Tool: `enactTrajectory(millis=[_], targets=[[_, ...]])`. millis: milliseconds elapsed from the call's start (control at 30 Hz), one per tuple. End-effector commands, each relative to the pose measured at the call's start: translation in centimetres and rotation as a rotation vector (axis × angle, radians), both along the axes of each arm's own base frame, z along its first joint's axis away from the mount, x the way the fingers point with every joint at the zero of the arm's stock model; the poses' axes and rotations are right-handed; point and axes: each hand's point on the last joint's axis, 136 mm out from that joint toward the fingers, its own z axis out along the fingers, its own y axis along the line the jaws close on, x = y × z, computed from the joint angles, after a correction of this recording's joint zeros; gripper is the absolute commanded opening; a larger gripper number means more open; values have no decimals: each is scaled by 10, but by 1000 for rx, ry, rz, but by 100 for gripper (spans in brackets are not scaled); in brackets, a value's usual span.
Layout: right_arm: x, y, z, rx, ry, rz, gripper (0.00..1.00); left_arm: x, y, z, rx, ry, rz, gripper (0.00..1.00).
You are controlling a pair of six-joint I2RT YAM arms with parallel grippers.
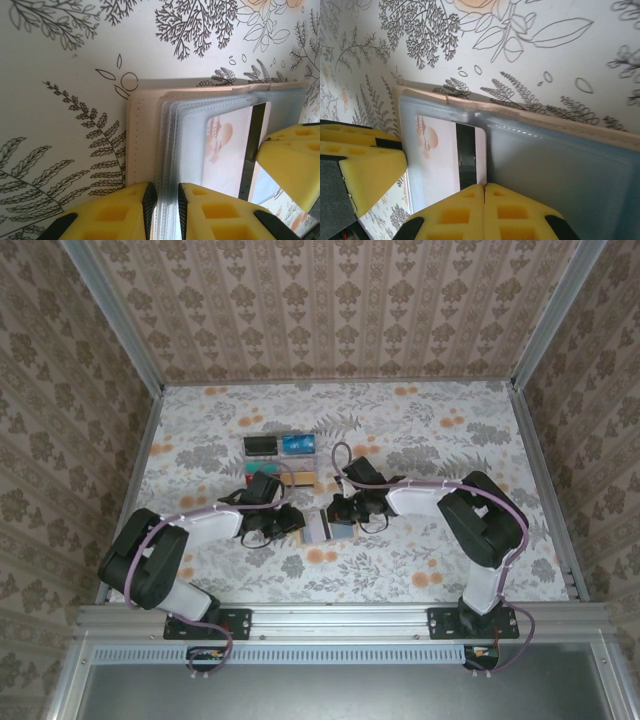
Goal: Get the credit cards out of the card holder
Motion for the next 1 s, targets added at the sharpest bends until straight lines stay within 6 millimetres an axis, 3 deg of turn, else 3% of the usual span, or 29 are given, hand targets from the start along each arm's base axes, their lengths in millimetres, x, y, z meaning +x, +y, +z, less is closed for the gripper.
enactTrajectory(millis=[0,167,367,500,633,967], targets=[[-1,-8,4,-7,-19,-10,5,-3,10,-3,51,9,-3,24],[-1,-10,3,-1,-17,-17,5,-4,8,1,36,5,-16,24],[-4,-7,-2,16,11,-8,8,6,-8,35,-33,-68,-62,25],[-4,-6,-4,14,17,-7,10,4,-20,44,-40,-78,-119,25],[-5,-7,-7,11,22,-7,13,2,-30,33,-26,-48,-146,21],[-8,1,-4,81,54,13,21,-7,-27,-7,21,67,-117,12]])
